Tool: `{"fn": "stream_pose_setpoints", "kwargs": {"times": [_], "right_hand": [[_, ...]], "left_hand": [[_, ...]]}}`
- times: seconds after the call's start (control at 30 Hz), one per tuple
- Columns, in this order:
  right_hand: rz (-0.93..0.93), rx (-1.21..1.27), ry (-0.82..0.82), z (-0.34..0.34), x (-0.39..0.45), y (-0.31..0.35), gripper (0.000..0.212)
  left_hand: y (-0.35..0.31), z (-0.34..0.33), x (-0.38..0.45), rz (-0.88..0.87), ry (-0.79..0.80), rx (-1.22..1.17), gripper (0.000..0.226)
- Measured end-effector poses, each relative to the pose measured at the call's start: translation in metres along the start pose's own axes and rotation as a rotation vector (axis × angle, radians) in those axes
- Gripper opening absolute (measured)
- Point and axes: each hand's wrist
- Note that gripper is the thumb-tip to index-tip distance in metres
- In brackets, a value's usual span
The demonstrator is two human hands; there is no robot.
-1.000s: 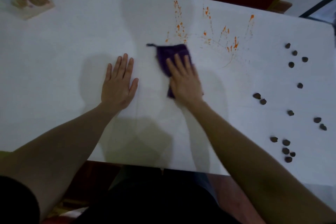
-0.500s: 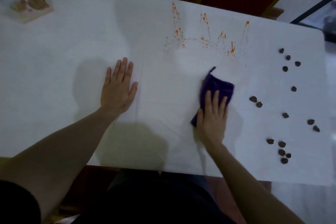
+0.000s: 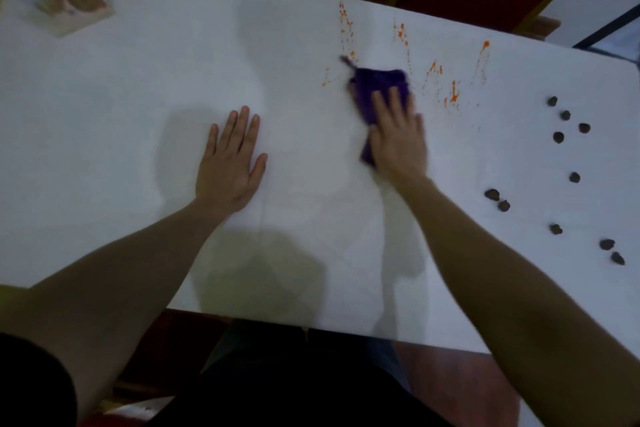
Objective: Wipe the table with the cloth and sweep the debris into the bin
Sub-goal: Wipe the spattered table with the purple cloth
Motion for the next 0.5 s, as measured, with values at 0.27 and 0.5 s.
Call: {"fn": "stream_pose_setpoints", "kwargs": {"times": [0.27, 0.5], "right_hand": [[-0.283, 0.073, -0.088, 0.002, -0.086, -0.035, 0.058], [-0.378, 0.262, 0.031, -0.011, -0.113, 0.076, 0.073]], "left_hand": [[0.0, 0.002, 0.001, 0.015, 0.025, 0.001, 0.066], [-0.001, 0.004, 0.002, 0.016, 0.024, 0.001, 0.066]]}}
Point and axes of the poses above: each hand's wrist, its own x-axis towards the middle knuckle, its own z-axis out of the back of the hand, y = z × x, and after that the axes turned 7 degrees about z, right-handed
